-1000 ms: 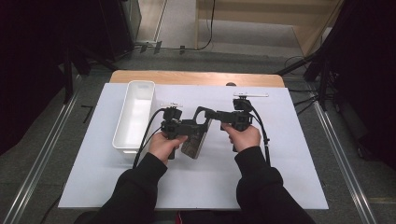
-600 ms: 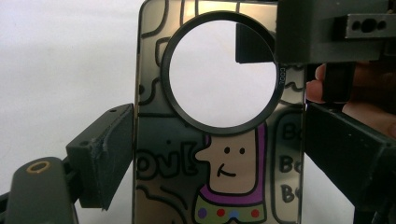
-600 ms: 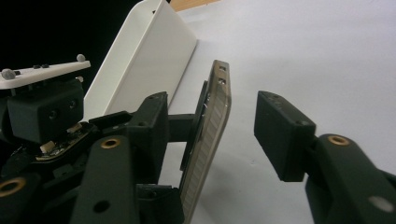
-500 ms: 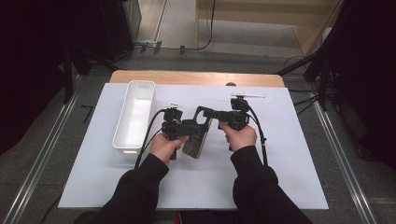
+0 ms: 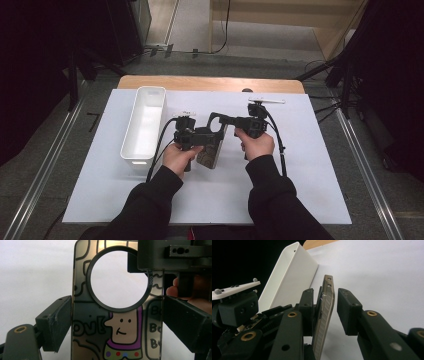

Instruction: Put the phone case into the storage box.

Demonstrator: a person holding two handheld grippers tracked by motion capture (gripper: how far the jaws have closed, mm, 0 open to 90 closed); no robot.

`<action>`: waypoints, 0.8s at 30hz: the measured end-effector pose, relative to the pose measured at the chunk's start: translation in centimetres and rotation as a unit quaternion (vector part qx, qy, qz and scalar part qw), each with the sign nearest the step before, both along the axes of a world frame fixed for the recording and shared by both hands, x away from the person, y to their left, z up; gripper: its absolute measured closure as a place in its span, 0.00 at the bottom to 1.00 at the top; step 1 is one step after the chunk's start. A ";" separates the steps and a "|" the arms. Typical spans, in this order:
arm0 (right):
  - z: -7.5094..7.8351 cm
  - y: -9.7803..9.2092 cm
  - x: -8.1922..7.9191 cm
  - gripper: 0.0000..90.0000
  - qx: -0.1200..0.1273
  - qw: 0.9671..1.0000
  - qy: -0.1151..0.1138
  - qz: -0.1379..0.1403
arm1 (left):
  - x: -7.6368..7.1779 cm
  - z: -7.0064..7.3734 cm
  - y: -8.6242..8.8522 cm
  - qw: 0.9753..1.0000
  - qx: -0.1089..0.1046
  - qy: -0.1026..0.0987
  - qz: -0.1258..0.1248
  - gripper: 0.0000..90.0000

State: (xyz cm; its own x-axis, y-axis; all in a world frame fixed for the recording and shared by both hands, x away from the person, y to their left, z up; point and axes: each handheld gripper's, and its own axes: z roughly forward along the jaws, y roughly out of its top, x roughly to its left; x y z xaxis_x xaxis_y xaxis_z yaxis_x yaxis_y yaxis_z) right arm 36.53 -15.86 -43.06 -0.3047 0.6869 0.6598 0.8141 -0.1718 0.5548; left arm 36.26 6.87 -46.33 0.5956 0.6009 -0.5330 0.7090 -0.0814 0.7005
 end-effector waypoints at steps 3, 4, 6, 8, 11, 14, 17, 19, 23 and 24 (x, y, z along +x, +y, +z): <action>0.1 0.1 0.0 0.74 0.002 1.000 -0.002 -0.003 | -0.1 0.1 0.0 1.000 -0.005 -0.003 0.004 0.12; 0.1 0.1 0.0 0.75 0.000 1.000 -0.003 -0.003 | -0.1 0.1 0.0 1.000 -0.005 -0.005 0.005 0.12; 0.3 0.1 0.0 0.76 0.001 1.000 -0.005 -0.005 | -0.2 0.2 -0.1 1.000 -0.006 -0.006 0.005 0.12; 0.4 0.2 0.0 0.78 0.000 1.000 -0.006 -0.005 | -0.2 0.2 -0.1 1.000 -0.006 -0.006 0.006 0.12; 0.5 0.2 0.1 0.78 0.001 1.000 -0.006 -0.008 | -0.3 0.1 -0.1 1.000 -0.008 -0.005 0.006 0.12; 0.5 0.2 0.1 0.79 -0.001 1.000 -0.007 -0.010 | -0.3 0.1 -0.2 1.000 -0.007 -0.006 0.007 0.12; 0.5 0.3 0.2 0.80 -0.004 1.000 -0.007 -0.010 | -0.3 0.1 -0.2 1.000 -0.002 -0.007 0.007 0.12; 0.5 0.3 0.2 0.81 -0.002 1.000 -0.006 -0.010 | -0.3 0.1 -0.2 1.000 -0.003 -0.006 0.009 0.12; 0.5 0.4 0.2 0.82 0.000 1.000 -0.004 -0.010 | -0.4 0.1 -0.3 1.000 0.001 -0.013 0.014 0.12; 0.6 0.5 0.2 0.83 0.000 1.000 -0.003 -0.011 | -0.4 0.1 -0.4 1.000 0.002 -0.015 0.016 0.12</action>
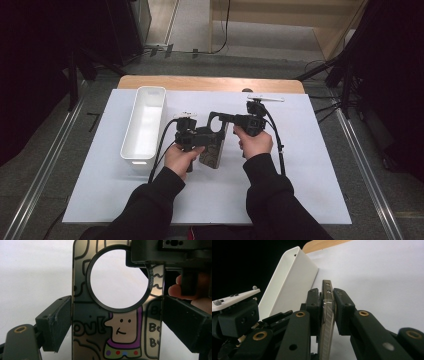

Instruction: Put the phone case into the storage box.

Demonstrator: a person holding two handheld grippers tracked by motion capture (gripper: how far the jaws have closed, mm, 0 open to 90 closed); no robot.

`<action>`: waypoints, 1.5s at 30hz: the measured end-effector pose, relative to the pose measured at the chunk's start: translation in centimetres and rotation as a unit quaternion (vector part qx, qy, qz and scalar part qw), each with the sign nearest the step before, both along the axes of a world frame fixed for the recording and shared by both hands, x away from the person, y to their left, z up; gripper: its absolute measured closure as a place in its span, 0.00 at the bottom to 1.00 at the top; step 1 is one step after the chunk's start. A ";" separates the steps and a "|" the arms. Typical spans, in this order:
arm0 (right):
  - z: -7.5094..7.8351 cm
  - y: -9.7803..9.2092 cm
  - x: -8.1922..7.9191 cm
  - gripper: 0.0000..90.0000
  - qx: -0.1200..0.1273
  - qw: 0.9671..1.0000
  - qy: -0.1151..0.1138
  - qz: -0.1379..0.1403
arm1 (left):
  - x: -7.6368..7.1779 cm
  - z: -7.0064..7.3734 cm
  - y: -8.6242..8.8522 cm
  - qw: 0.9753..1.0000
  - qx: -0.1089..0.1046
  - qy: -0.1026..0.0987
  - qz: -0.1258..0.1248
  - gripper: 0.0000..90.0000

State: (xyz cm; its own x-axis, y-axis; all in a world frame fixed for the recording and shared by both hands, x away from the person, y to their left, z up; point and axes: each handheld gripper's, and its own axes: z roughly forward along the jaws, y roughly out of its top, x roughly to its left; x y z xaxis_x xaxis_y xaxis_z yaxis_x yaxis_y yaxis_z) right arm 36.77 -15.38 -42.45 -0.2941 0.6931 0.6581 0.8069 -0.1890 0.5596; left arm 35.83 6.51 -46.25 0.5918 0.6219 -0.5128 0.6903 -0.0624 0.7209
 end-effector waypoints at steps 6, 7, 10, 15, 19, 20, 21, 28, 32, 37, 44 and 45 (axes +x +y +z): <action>0.5 0.2 0.1 0.84 -0.001 1.000 0.001 -0.001 | -0.2 0.1 -0.1 1.000 -0.006 -0.006 0.011 0.12; 0.6 0.3 0.1 0.84 -0.002 1.000 0.001 -0.001 | -0.2 0.1 -0.1 1.000 -0.007 -0.007 0.013 0.12; 0.7 0.3 0.2 0.84 -0.001 1.000 0.002 -0.003 | -0.2 0.1 0.0 1.000 -0.012 -0.009 0.016 0.12; 0.9 0.4 0.2 0.85 0.001 1.000 0.005 -0.004 | -0.2 0.0 0.0 1.000 -0.018 -0.006 0.015 0.12; 0.9 0.3 0.2 0.85 0.001 1.000 0.009 -0.002 | -0.1 0.0 0.0 1.000 -0.021 -0.004 0.012 0.12; 0.9 0.3 0.2 0.85 0.001 1.000 0.009 -0.001 | -0.1 0.0 0.0 1.000 -0.021 -0.005 0.012 0.12; 0.9 0.3 0.2 0.85 0.000 1.000 0.009 0.000 | -0.2 0.0 0.0 1.000 -0.020 -0.008 0.011 0.12; 1.1 0.2 0.3 0.86 -0.001 1.000 0.013 0.005 | -0.1 0.0 0.0 1.000 -0.019 -0.009 0.004 0.12; 1.2 0.1 0.3 0.86 0.002 1.000 0.014 0.006 | 0.0 0.1 0.0 1.000 -0.017 -0.012 0.000 0.12; 1.3 0.1 0.3 0.86 -0.003 1.000 0.011 0.010 | 0.1 0.2 0.1 1.000 -0.017 -0.007 -0.009 0.12; 1.5 -0.2 0.2 0.86 -0.002 1.000 0.011 0.013 | 0.2 0.2 0.1 1.000 -0.023 -0.012 -0.017 0.12; 1.5 -0.2 0.2 0.86 -0.003 1.000 0.011 0.013 | 0.2 0.2 0.1 0.999 -0.023 -0.013 -0.018 0.12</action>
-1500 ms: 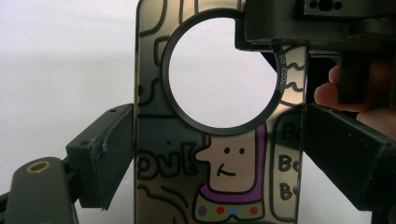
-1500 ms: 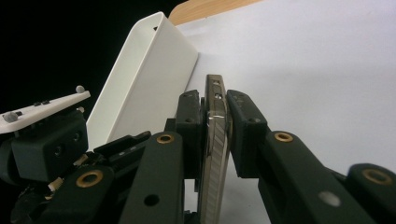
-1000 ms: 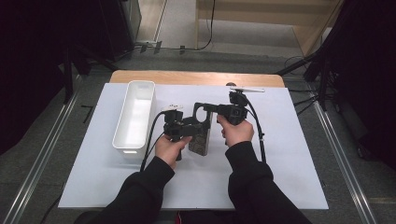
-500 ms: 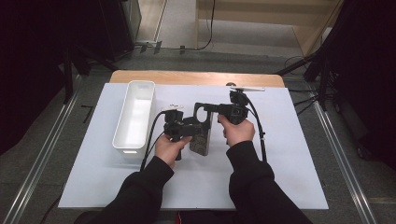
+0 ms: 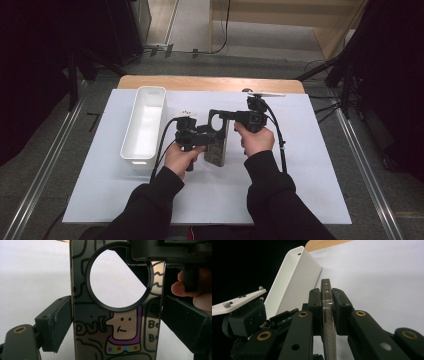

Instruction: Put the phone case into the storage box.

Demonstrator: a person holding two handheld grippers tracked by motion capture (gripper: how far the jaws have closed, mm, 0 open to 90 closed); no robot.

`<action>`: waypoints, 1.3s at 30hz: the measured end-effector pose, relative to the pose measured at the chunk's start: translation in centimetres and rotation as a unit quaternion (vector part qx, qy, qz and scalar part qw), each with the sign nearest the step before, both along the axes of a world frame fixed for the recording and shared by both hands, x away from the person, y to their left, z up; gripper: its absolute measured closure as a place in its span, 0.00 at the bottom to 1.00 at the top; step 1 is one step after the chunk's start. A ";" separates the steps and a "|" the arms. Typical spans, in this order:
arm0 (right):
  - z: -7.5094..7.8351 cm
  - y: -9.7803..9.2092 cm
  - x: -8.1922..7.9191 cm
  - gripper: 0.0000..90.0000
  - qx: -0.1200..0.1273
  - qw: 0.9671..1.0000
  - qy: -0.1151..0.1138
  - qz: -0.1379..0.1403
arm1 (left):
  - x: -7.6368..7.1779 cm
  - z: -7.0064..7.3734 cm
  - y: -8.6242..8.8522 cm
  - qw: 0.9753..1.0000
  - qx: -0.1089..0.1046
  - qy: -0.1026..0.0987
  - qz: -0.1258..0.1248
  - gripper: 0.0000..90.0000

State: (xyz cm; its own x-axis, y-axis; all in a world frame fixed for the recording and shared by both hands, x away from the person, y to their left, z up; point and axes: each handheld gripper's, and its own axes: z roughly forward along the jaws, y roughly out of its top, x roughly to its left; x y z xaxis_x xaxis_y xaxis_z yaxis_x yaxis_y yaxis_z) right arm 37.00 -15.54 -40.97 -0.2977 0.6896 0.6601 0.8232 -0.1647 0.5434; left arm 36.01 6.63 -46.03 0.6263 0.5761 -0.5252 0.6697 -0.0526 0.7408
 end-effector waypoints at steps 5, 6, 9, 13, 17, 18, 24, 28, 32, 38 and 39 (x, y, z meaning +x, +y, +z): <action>0.1 -0.1 0.0 0.86 -0.002 1.000 0.000 0.002 | 0.1 0.1 0.2 1.000 0.001 0.006 -0.006 0.14; 0.1 -0.2 0.0 0.86 -0.003 1.000 0.000 0.001 | 0.1 0.2 0.2 1.000 0.003 0.006 -0.007 0.15; 0.1 -0.4 0.0 0.86 -0.003 1.000 0.000 0.002 | 0.2 0.3 0.2 1.000 0.001 0.008 -0.012 0.15; 0.1 -0.4 0.0 0.86 -0.008 1.000 0.001 0.007 | 0.2 0.3 0.2 1.000 0.011 0.014 -0.012 0.15; 0.2 -0.7 0.0 0.86 -0.011 1.000 0.002 0.006 | 0.2 0.4 0.4 1.000 0.011 0.011 -0.016 0.15; 0.2 -0.8 0.0 0.86 -0.011 1.000 0.002 0.005 | 0.2 0.5 0.4 1.000 0.009 0.013 -0.019 0.15; 0.4 -1.5 0.0 0.86 -0.014 1.000 -0.002 0.006 | 0.1 0.9 0.3 0.999 0.027 0.010 -0.025 0.15; 0.4 -1.9 -0.1 0.86 -0.014 1.000 0.000 0.006 | 0.0 1.1 0.2 0.999 0.040 0.009 -0.028 0.15; 0.5 -2.1 -0.2 0.86 -0.013 1.000 0.000 0.008 | -0.1 1.3 0.4 0.999 0.035 0.009 -0.034 0.15; 0.6 -2.6 -0.2 0.86 -0.010 1.000 -0.001 0.015 | -0.3 1.8 0.4 0.998 0.043 -0.007 -0.033 0.15; 0.6 -2.6 -0.3 0.86 -0.011 1.000 0.000 0.016 | -0.3 1.9 0.4 0.998 0.048 -0.009 -0.035 0.15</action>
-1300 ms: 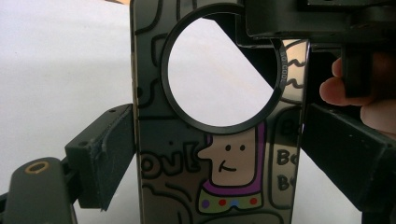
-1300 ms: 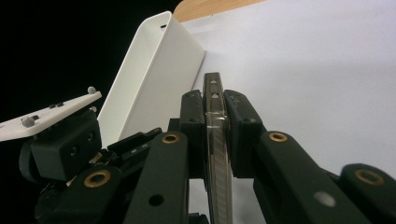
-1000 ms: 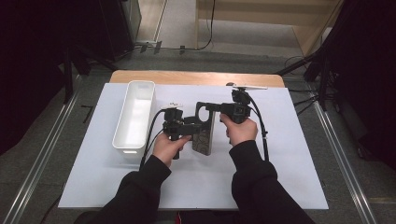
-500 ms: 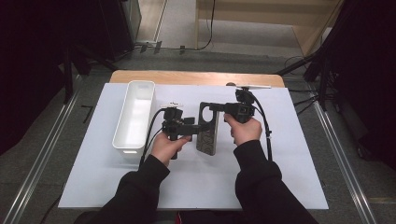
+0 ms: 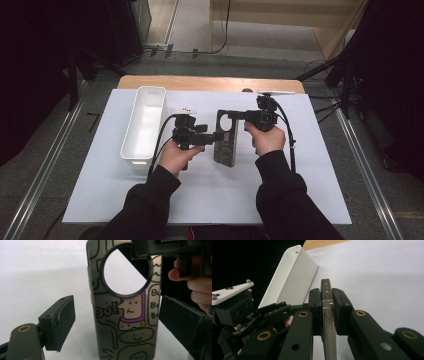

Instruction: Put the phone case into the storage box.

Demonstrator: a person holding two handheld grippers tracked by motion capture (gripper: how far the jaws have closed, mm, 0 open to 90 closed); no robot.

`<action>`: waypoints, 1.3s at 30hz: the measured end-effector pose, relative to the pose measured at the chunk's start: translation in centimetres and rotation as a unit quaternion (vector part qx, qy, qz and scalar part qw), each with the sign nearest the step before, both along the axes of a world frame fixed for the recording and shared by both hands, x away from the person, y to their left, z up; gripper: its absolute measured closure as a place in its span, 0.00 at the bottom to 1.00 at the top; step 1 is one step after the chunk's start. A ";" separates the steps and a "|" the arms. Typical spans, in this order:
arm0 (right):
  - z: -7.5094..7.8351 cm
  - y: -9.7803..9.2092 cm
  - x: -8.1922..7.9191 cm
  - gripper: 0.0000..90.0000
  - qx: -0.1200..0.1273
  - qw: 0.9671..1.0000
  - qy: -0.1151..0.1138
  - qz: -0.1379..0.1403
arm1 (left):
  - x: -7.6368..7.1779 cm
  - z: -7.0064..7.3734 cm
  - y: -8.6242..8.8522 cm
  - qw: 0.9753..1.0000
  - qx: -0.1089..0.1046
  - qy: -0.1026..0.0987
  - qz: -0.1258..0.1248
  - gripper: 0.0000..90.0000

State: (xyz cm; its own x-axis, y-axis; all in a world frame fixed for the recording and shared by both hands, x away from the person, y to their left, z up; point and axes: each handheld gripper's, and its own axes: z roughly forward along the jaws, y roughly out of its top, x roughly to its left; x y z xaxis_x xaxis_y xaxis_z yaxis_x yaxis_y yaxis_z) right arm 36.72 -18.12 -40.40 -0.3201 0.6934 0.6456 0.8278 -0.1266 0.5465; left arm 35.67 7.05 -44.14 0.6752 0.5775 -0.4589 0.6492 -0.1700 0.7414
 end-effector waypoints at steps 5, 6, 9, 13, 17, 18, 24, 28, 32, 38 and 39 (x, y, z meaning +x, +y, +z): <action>0.0 -0.2 -0.3 0.86 0.001 1.000 -0.003 0.010 | 0.0 0.2 0.0 1.000 -0.003 0.005 -0.008 0.15; 0.0 -0.3 -0.3 0.86 0.002 1.000 -0.003 0.011 | -0.1 0.2 0.0 1.000 -0.002 0.004 -0.009 0.15; 0.0 -0.5 -0.5 0.86 0.003 1.000 -0.003 0.018 | -0.1 0.4 -0.1 1.000 0.004 -0.001 -0.014 0.15; 0.0 -0.7 -0.6 0.86 0.004 1.000 -0.008 0.027 | -0.2 0.6 -0.2 1.000 0.008 0.000 -0.018 0.15; 0.1 -0.8 -0.7 0.86 0.005 0.999 -0.009 0.034 | -0.3 0.9 -0.2 1.000 0.012 -0.003 -0.022 0.15; 0.1 -0.9 -0.7 0.86 0.005 0.999 -0.009 0.035 | -0.3 0.9 -0.2 1.000 0.011 -0.003 -0.024 0.15; -0.1 -1.3 -0.8 0.86 0.008 0.998 -0.010 0.053 | -0.3 1.2 0.1 1.000 0.003 -0.001 -0.026 0.15; -0.1 -1.7 -0.9 0.86 0.012 0.998 -0.012 0.060 | -0.2 1.4 0.2 1.000 0.007 0.000 -0.027 0.15; -0.2 -1.9 -1.0 0.86 0.014 0.998 -0.015 0.065 | -0.2 1.5 0.2 1.000 0.012 -0.001 -0.028 0.15; -0.3 -2.1 -1.5 0.86 0.020 0.997 -0.018 0.071 | -0.3 1.6 0.2 0.999 0.019 -0.007 -0.033 0.15; -0.4 -2.0 -1.6 0.86 0.021 0.997 -0.019 0.073 | -0.3 1.6 0.2 0.999 0.019 -0.009 -0.035 0.16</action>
State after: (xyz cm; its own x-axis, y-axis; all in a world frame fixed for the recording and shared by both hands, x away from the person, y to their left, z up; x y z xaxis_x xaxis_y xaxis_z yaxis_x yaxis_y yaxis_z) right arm 35.14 -20.15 -40.76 -0.4409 0.6105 0.6579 0.8173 -0.0298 0.5754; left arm 35.38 7.21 -42.50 0.7230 0.5451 -0.4243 0.6206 -0.2427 0.7456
